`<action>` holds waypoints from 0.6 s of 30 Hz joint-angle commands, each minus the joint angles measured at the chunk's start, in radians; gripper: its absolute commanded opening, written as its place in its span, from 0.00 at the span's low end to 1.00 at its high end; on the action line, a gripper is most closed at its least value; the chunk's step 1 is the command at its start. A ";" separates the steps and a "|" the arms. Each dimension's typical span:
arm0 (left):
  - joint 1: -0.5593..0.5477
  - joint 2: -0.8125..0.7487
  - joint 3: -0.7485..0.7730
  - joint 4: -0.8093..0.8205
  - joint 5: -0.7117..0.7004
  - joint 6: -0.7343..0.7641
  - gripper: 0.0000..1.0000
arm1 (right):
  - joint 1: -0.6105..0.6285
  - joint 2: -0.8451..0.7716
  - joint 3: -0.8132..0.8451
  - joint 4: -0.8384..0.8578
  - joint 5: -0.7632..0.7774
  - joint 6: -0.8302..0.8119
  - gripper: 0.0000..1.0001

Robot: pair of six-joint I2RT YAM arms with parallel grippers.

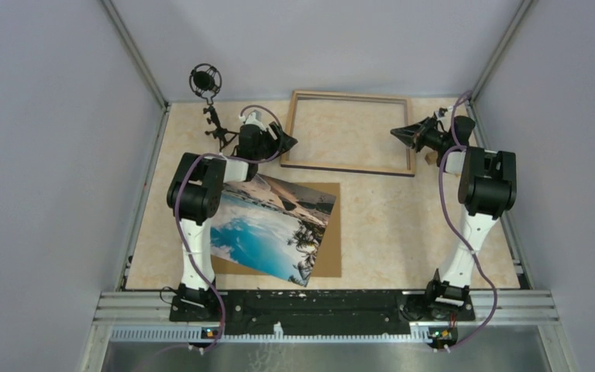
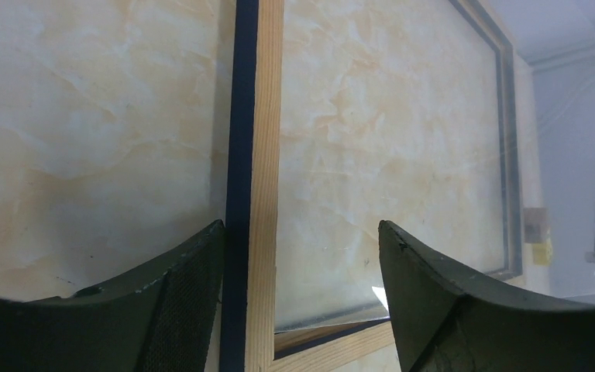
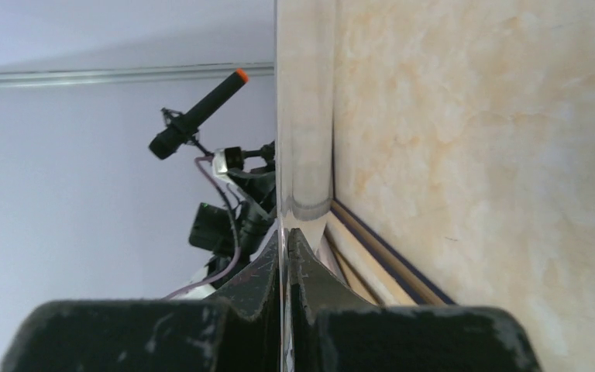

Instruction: Put the photo into the frame

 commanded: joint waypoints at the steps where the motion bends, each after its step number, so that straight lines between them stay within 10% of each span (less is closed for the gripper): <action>1: 0.006 -0.012 -0.027 0.104 0.062 -0.038 0.77 | 0.000 0.028 -0.006 0.225 -0.074 0.145 0.00; 18: 0.012 -0.015 -0.040 0.134 0.073 -0.042 0.82 | -0.007 0.043 0.071 -0.243 -0.056 -0.198 0.00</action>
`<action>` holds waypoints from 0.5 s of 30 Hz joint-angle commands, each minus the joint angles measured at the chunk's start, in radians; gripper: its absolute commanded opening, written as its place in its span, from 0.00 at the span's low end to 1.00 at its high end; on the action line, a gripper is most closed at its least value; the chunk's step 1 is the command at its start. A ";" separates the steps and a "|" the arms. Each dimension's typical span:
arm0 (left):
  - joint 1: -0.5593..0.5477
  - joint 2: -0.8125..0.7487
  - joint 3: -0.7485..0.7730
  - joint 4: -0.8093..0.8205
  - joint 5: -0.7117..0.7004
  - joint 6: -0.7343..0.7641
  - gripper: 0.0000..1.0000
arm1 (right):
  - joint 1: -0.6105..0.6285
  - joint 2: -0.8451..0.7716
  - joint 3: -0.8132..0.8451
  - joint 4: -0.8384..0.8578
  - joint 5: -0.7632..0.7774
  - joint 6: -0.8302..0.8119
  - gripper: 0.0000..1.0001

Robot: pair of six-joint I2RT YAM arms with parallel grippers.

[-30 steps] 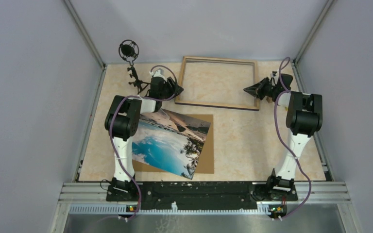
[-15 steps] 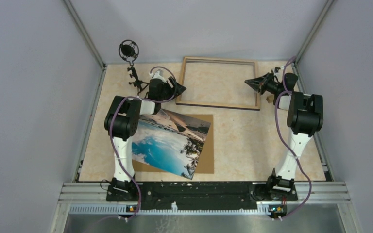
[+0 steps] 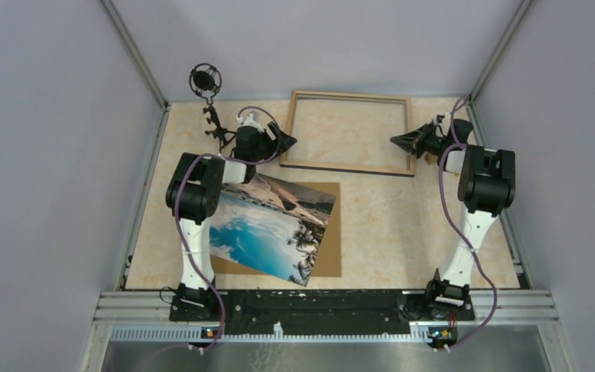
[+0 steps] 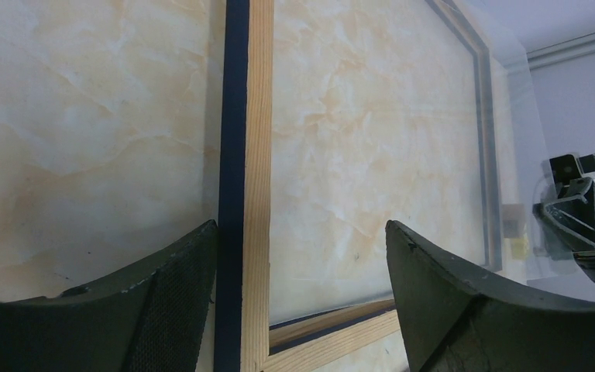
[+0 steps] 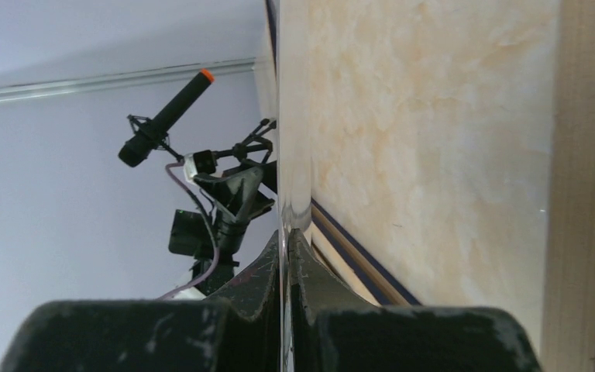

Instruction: Put the photo into the frame

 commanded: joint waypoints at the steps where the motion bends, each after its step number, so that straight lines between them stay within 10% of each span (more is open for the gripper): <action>1: -0.002 -0.015 -0.005 0.064 0.035 -0.006 0.82 | 0.004 0.007 0.029 -0.004 -0.069 -0.025 0.00; 15: -0.002 -0.003 0.000 0.072 0.055 -0.017 0.81 | 0.030 0.044 0.152 -0.202 -0.034 -0.199 0.02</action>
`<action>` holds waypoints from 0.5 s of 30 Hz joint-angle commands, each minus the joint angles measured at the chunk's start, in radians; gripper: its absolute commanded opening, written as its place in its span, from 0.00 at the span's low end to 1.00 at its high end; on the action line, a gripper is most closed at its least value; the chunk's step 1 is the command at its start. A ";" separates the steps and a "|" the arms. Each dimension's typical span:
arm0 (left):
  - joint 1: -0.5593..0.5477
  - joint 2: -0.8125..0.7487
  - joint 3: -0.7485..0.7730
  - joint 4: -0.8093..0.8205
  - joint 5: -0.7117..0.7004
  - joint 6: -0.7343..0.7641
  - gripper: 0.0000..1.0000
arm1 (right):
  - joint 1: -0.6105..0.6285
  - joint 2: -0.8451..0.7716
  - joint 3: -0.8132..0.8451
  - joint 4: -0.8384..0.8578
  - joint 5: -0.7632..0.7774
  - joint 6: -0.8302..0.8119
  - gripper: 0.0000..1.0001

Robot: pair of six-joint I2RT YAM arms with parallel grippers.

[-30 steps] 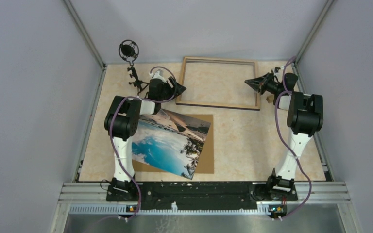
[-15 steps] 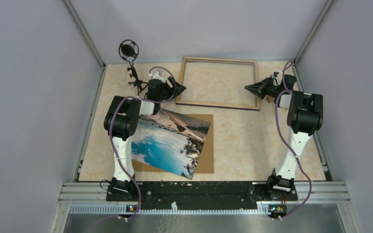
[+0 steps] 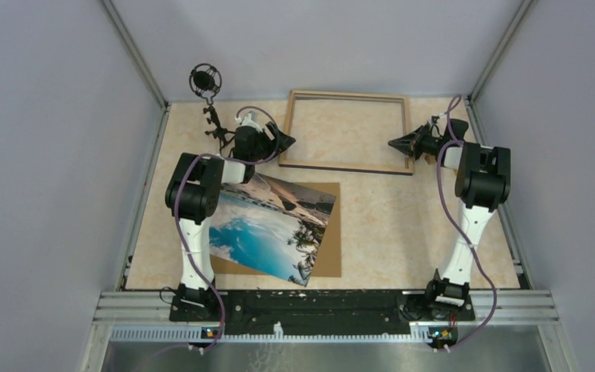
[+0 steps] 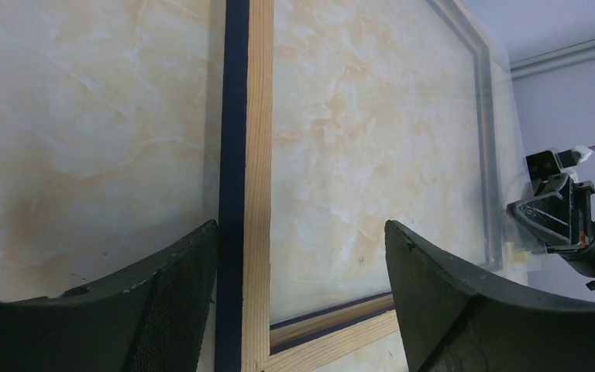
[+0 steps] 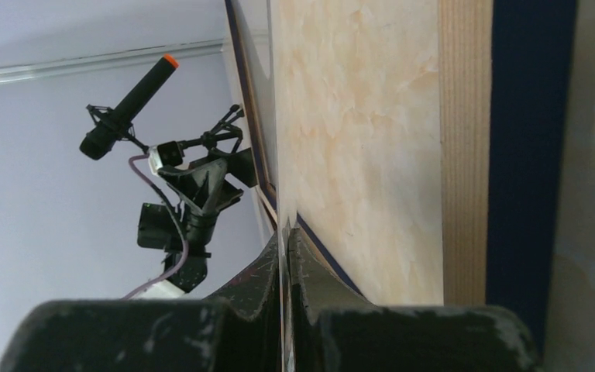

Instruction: Put the photo into the frame

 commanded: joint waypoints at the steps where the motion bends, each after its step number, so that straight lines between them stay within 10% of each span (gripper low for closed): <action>1: -0.010 -0.001 0.002 0.071 0.057 -0.018 0.80 | 0.025 -0.054 0.038 -0.057 0.007 -0.093 0.06; 8: -0.010 0.007 0.000 0.085 0.069 -0.038 0.80 | 0.066 -0.132 -0.019 -0.023 0.103 -0.151 0.30; 15: -0.011 -0.009 0.013 -0.023 0.017 -0.016 0.65 | 0.091 -0.185 -0.105 0.107 0.194 -0.106 0.28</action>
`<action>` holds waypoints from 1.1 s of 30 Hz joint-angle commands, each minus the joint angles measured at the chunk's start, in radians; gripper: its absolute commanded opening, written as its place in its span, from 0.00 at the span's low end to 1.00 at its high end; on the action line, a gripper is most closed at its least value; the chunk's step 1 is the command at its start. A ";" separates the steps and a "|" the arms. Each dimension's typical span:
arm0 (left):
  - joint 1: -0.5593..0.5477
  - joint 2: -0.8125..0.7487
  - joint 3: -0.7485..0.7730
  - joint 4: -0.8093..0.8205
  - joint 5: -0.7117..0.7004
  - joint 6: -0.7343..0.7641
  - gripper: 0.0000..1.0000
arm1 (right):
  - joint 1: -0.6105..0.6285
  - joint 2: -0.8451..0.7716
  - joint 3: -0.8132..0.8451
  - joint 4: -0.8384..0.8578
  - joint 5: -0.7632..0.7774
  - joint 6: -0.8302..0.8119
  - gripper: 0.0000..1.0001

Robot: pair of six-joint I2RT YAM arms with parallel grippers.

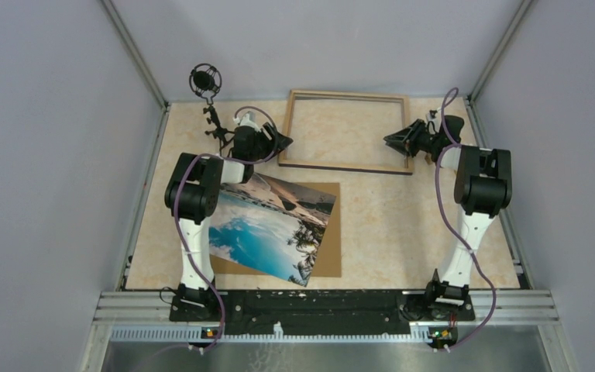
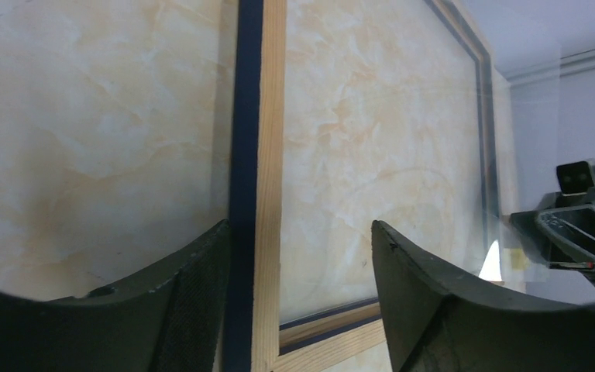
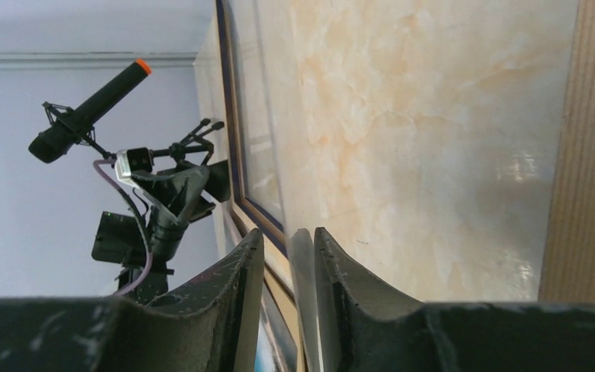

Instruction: Put the photo into the frame

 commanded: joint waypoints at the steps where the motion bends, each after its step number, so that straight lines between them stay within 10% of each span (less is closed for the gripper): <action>1: -0.019 -0.015 0.022 -0.054 0.002 0.011 0.63 | 0.037 -0.068 -0.018 0.102 0.045 0.001 0.28; 17: -0.050 -0.002 0.114 -0.361 -0.055 0.142 0.28 | 0.020 -0.099 0.001 -0.051 0.028 -0.085 0.13; 33: -0.055 -0.069 -0.043 -0.273 0.056 0.146 0.12 | 0.016 -0.190 -0.123 0.104 0.067 -0.033 0.37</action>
